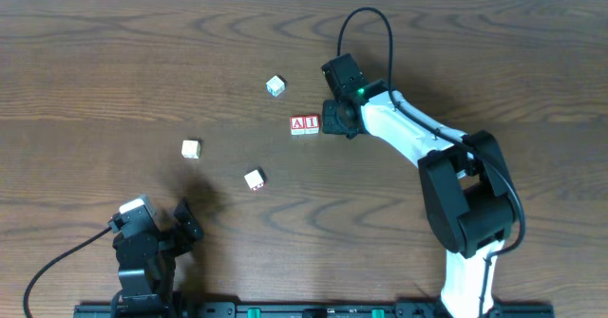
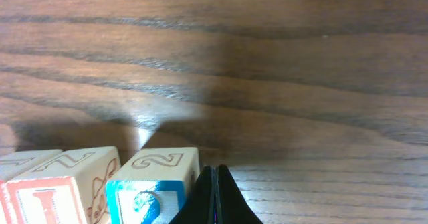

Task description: Spell out Ai2

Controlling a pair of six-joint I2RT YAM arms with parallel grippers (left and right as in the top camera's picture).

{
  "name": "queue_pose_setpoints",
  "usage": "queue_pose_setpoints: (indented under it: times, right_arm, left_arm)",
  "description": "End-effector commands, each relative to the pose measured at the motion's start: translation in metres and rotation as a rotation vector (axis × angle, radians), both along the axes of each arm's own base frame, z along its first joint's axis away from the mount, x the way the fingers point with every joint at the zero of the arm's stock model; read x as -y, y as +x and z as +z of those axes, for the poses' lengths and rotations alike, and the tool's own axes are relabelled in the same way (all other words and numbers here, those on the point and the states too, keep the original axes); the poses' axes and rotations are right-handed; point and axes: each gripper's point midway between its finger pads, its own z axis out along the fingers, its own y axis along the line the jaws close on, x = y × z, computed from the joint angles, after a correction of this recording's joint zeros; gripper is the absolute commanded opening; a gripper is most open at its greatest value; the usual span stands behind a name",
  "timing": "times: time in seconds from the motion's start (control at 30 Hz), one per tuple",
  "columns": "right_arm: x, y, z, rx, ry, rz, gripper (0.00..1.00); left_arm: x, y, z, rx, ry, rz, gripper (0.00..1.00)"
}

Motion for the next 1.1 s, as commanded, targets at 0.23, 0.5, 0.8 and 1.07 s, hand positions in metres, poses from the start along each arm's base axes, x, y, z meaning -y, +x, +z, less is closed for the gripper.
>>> queue_pose_setpoints:
  times: [0.23, 0.5, 0.8, 1.07]
  right_arm:
    - [-0.0098, 0.0015, -0.0037, 0.004, 0.006, 0.018, 0.02]
    - [-0.0119, 0.0057, -0.0021, 0.027, 0.001, 0.061, 0.02]
    - [-0.0124, 0.0065, -0.0018, 0.035, -0.010, 0.102, 0.02]
    - [-0.0134, 0.0083, -0.0010, 0.048, -0.020, 0.142, 0.02]
  left_arm:
    - [-0.0010, -0.0005, -0.0040, -0.008, 0.006, 0.001, 0.95]
    - [-0.0010, -0.0005, -0.0040, -0.008, 0.006, 0.001, 0.95]
    - [-0.0010, -0.0005, -0.0040, -0.008, 0.006, 0.001, 0.95]
    - [-0.0010, -0.0005, -0.0040, -0.008, 0.006, 0.001, 0.95]
